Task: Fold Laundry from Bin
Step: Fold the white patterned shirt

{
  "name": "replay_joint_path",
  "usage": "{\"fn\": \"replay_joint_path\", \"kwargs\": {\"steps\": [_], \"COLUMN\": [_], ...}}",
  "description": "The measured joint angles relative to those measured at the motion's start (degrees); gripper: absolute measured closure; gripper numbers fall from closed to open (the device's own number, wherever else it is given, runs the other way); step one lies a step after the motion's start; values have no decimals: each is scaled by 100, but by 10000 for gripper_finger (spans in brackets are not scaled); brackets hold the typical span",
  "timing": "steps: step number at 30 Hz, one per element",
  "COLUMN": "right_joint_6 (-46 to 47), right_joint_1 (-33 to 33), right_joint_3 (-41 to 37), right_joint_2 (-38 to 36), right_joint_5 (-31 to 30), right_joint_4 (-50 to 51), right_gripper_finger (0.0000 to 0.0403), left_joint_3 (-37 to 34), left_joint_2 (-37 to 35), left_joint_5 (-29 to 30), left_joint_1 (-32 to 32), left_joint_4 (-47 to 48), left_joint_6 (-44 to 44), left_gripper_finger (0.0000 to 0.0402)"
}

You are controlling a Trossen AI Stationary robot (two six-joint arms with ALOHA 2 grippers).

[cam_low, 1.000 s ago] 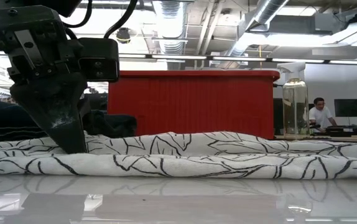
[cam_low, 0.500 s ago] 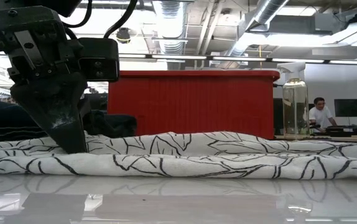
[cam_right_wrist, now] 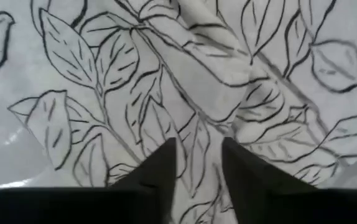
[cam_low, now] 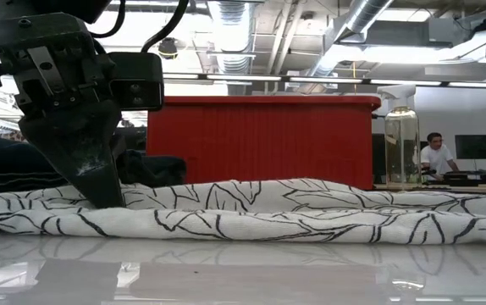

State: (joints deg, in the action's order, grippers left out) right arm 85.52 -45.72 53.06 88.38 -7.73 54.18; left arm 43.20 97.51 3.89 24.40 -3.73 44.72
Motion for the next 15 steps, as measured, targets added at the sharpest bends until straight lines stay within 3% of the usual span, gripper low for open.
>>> {"fn": "replay_joint_path", "kwargs": {"steps": [4,7,15], "right_joint_6": [-512,-771,-931], "right_joint_1": [247,404,463], "right_joint_3": [0,-54,-274], "right_joint_2": [0,-2,-3], "right_joint_5": [-19,-39,-30], "right_joint_4": [153,238,-99], "right_gripper_finger": [203,174,182], "left_joint_3": [0,0,0], "left_joint_2": [0,0,0], "left_joint_5": [-3,-60,-179], "left_joint_1": [0,-2,-2], "left_joint_4": [2,24,33], "left_joint_6": [1,3,99], "left_gripper_finger": [384,384,384]}}
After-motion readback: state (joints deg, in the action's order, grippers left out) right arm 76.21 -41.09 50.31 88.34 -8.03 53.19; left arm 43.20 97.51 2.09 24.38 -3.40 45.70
